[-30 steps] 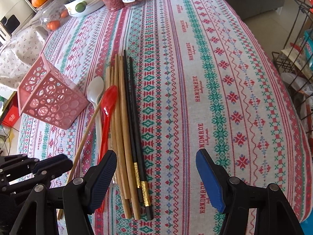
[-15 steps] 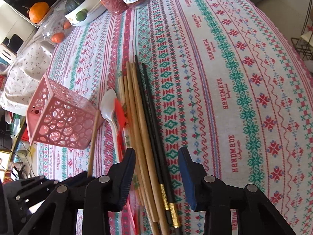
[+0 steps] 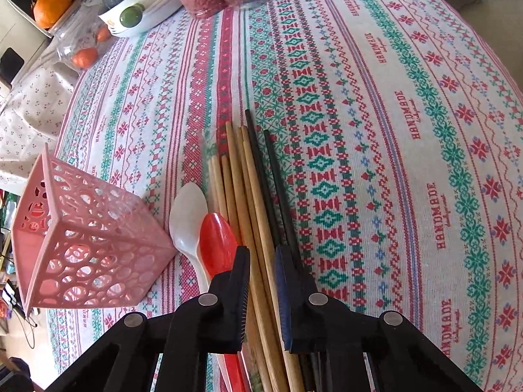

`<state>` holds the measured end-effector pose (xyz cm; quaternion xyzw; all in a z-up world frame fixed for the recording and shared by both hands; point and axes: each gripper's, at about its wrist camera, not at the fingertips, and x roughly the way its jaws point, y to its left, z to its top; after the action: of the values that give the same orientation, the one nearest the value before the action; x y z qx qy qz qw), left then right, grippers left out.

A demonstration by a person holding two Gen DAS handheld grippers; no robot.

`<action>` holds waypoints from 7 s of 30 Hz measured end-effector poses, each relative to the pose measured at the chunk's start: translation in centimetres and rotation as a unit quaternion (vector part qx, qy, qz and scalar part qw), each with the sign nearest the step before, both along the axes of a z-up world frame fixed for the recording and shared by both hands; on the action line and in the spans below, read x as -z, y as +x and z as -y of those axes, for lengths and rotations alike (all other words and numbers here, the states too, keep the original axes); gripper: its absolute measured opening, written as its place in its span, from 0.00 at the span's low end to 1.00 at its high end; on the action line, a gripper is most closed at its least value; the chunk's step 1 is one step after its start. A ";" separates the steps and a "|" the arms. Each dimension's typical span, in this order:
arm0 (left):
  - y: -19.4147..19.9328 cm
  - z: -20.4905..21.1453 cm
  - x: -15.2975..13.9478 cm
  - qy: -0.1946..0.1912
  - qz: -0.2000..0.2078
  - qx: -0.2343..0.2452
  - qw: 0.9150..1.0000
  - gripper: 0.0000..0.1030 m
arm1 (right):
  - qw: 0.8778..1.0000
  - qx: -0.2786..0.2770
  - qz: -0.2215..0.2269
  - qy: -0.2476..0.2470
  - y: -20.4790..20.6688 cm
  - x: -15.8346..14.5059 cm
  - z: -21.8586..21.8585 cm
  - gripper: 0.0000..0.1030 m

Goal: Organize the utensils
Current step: 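Grasp a wooden chopstick with the right gripper while the left gripper lifts its chopstick, then lower the left chopstick into the pink holder and open while right lifts its chopstick, then lower the wooden chopstick into the pink holder and open the right gripper, then grasp the red spoon by its handle with the left gripper, then grasp a black chopstick with the right gripper while the left gripper lifts the red spoon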

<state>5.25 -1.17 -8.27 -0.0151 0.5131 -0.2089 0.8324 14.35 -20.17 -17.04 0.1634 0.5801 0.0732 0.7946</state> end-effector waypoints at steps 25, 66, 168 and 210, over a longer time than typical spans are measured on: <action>-1.6 -2.5 -7.7 -0.054 0.154 -0.060 0.985 0.06 | 0.989 -0.019 0.149 0.003 -5.9 -9.9 2.2 0.06; 5.5 0.4 -4.2 -0.023 0.247 -0.156 0.956 0.24 | 0.950 -0.015 0.309 0.031 -9.8 -19.2 1.2 0.06; 1.8 10.1 3.2 0.041 0.030 -0.039 0.998 0.07 | 0.989 0.053 0.123 -0.063 -8.6 -7.5 10.2 0.84; -1.5 -1.2 -6.2 -0.078 0.196 -0.131 0.969 0.07 | 0.991 -0.038 0.006 -0.131 -1.4 0.8 0.8 0.05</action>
<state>3.76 0.01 -2.03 -0.1060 0.3156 -0.1365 0.9330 12.93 -20.99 -17.86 0.0356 0.5857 0.0274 0.8093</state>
